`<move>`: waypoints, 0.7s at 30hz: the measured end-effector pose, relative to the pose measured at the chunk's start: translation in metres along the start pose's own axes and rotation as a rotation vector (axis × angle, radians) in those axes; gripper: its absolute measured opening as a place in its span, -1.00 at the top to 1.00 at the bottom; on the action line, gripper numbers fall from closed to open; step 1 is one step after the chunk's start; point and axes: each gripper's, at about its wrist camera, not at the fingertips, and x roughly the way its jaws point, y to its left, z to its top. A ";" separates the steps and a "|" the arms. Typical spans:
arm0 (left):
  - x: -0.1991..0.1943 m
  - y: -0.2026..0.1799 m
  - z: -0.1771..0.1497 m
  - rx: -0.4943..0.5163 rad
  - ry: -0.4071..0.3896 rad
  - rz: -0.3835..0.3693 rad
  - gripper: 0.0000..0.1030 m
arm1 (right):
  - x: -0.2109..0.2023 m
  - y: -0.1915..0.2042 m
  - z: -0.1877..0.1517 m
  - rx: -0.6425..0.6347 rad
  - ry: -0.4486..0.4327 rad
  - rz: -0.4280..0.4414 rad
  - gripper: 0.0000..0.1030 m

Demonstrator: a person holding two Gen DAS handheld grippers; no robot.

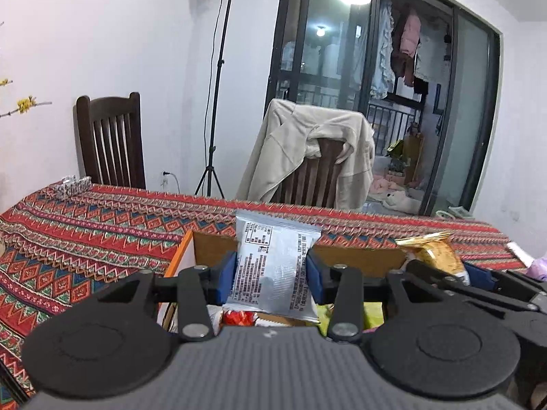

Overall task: Organize snacks
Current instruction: 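Carry the cracker packet and white packet into the box and open both tools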

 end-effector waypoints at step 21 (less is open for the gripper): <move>0.028 0.009 -0.017 0.011 0.050 0.019 0.16 | 0.023 -0.007 -0.019 0.008 0.061 -0.010 0.19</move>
